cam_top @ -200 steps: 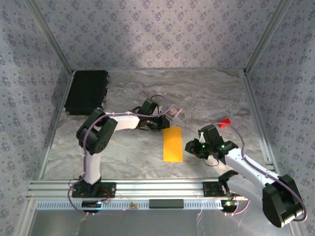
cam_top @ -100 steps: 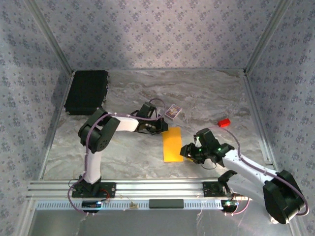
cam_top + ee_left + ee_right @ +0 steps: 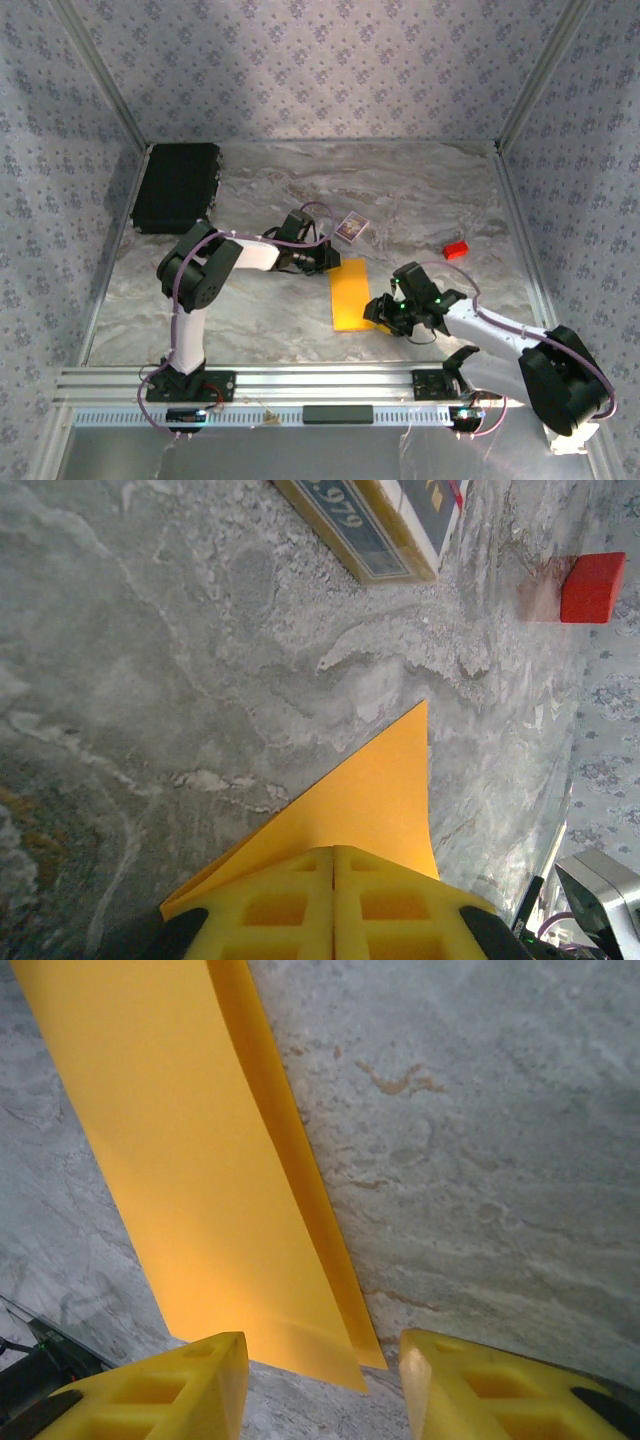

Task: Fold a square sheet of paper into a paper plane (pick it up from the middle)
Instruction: First fold the square sheet of paper in half at the center of the table.

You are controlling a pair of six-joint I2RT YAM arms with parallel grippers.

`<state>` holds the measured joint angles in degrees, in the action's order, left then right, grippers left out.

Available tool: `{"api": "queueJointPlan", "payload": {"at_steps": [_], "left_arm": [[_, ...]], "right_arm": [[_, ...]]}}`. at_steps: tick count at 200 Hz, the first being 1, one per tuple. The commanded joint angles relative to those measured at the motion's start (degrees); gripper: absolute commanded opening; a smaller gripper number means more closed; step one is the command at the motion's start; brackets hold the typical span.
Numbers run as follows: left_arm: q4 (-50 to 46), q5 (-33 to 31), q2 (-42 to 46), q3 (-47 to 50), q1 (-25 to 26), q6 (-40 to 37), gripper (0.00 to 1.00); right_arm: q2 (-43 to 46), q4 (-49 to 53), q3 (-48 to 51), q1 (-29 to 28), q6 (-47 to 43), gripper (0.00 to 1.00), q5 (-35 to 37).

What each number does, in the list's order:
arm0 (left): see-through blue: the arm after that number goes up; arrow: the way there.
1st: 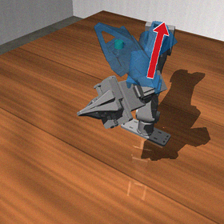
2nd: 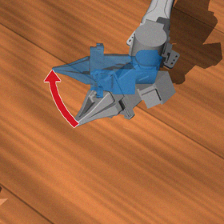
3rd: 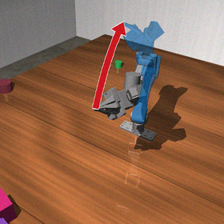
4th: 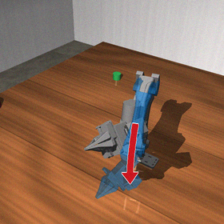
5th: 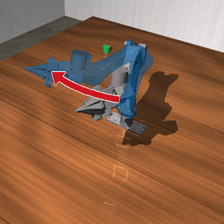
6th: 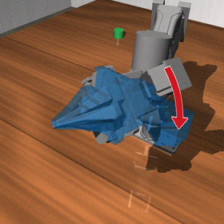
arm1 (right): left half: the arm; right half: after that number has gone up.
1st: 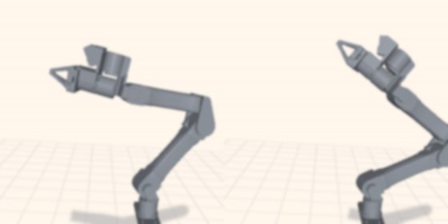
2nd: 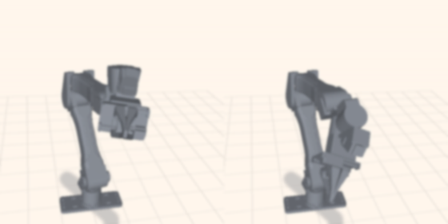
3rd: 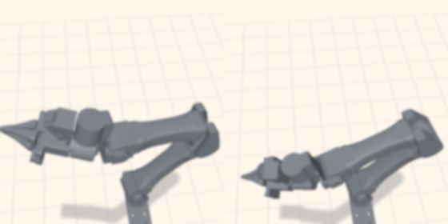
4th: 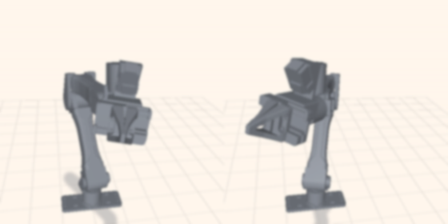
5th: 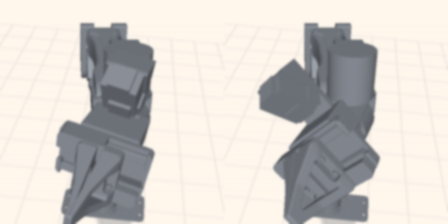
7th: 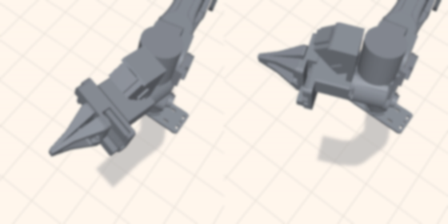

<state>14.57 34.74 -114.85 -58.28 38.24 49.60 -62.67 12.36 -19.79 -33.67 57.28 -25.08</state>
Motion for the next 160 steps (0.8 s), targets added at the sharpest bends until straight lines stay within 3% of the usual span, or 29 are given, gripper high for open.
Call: {"api": "queueJointPlan", "payload": {"at_steps": [1, 100, 160], "left_arm": [[-5.6, -2.1, -1.4, 2.1, -0.3, 0.0, 0.07], [-5.1, -1.4, -1.3, 1.5, -0.3, 0.0, 0.07], [-4.8, -0.7, -1.3, 0.8, -0.3, -0.2, 0.08]], "right_arm": [[-0.6, -4.3, 1.4, -0.3, 1.6, 0.44, -1.7], [-3.1, -13.6, -0.4, 2.9, 0.4, 0.44, -4.3], [-7.5, -21.3, 0.3, 6.3, -1.0, 0.43, -9.8]]}}
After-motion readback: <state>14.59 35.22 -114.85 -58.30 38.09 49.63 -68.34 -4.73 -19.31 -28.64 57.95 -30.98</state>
